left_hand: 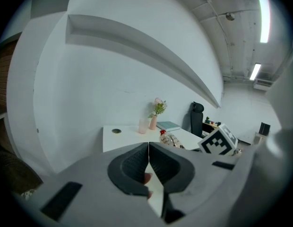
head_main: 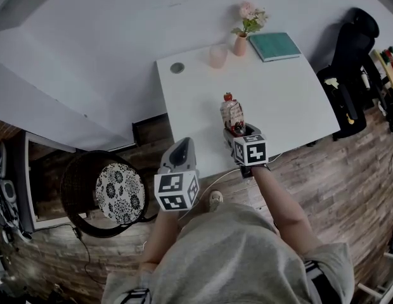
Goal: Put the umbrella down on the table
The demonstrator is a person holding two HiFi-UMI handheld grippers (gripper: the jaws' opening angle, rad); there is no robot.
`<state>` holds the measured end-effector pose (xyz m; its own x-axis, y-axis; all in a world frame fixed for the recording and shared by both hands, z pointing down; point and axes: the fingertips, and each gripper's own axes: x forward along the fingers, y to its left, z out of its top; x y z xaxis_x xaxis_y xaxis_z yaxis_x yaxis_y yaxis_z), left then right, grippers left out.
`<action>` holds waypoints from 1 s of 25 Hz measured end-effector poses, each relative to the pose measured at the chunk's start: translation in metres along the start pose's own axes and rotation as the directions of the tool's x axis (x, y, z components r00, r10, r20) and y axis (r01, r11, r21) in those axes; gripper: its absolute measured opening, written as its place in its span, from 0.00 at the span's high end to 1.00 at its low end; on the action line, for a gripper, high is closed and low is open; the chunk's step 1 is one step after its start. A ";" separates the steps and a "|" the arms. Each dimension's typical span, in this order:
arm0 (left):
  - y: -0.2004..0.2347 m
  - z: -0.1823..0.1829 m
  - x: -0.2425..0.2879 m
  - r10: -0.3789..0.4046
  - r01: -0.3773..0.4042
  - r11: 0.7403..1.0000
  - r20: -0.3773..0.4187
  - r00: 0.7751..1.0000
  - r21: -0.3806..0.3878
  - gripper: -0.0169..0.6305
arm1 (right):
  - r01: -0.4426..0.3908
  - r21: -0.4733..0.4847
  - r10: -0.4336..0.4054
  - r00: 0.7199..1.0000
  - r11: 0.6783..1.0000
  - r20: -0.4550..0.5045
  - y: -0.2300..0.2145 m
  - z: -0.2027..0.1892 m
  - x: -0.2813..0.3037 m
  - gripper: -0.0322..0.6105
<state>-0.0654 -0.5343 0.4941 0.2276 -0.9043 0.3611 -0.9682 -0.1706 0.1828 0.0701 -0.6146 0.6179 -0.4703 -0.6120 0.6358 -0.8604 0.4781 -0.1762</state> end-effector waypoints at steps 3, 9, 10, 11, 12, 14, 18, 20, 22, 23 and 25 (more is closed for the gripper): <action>0.000 0.002 0.007 0.000 0.000 1.000 -0.004 1.000 0.005 0.96 | 0.010 -0.012 -0.010 0.999 1.000 -0.046 -0.009 -0.004 0.016 0.53; 0.003 0.006 0.015 0.005 -0.005 1.000 -0.001 1.000 0.003 0.96 | 0.033 -0.020 -0.036 0.989 0.999 -0.146 -0.020 -0.019 0.041 0.53; 0.003 0.005 0.015 0.004 -0.004 1.000 0.000 1.000 -0.001 0.96 | 0.038 -0.022 -0.041 0.986 0.999 -0.163 -0.021 -0.022 0.043 0.53; 0.003 0.005 0.016 0.004 -0.004 1.000 0.000 1.000 -0.004 0.96 | 0.043 -0.023 -0.046 0.983 0.999 -0.179 -0.022 -0.025 0.045 0.53; 0.003 0.005 0.016 0.005 -0.005 1.000 0.000 1.000 -0.007 0.96 | 0.047 -0.024 -0.050 0.980 0.999 -0.194 -0.023 -0.027 0.048 0.53; 0.005 0.005 0.019 0.008 -0.008 1.000 0.000 1.000 -0.009 0.96 | 0.049 -0.024 -0.053 0.974 0.998 -0.222 -0.023 -0.029 0.053 0.53; 0.009 0.008 0.019 0.017 -0.017 1.000 0.008 1.000 -0.012 0.96 | 0.055 -0.026 -0.059 0.963 0.998 -0.262 -0.024 -0.032 0.058 0.53; 0.011 0.009 0.016 0.022 -0.022 1.000 0.010 1.000 -0.015 0.96 | 0.056 -0.030 -0.062 0.961 0.998 -0.270 -0.023 -0.033 0.058 0.53; 0.013 0.009 0.014 0.027 -0.027 0.999 0.012 1.000 -0.019 0.96 | 0.051 -0.031 -0.058 0.960 0.998 -0.274 -0.022 -0.033 0.059 0.53; 0.015 0.009 0.013 0.029 -0.029 0.999 0.012 1.000 -0.020 0.96 | 0.048 -0.030 -0.054 0.960 0.998 -0.273 -0.022 -0.032 0.059 0.53; 0.016 0.007 0.011 0.031 -0.031 0.999 0.009 0.999 -0.023 0.96 | 0.040 -0.023 -0.045 0.962 0.999 -0.268 -0.022 -0.032 0.060 0.52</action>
<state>-0.0793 -0.5503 0.4945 0.1967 -0.9126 0.3584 -0.9721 -0.1339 0.1925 0.0670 -0.6414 0.6840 -0.3616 -0.4413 0.8213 -0.8737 0.4680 -0.1332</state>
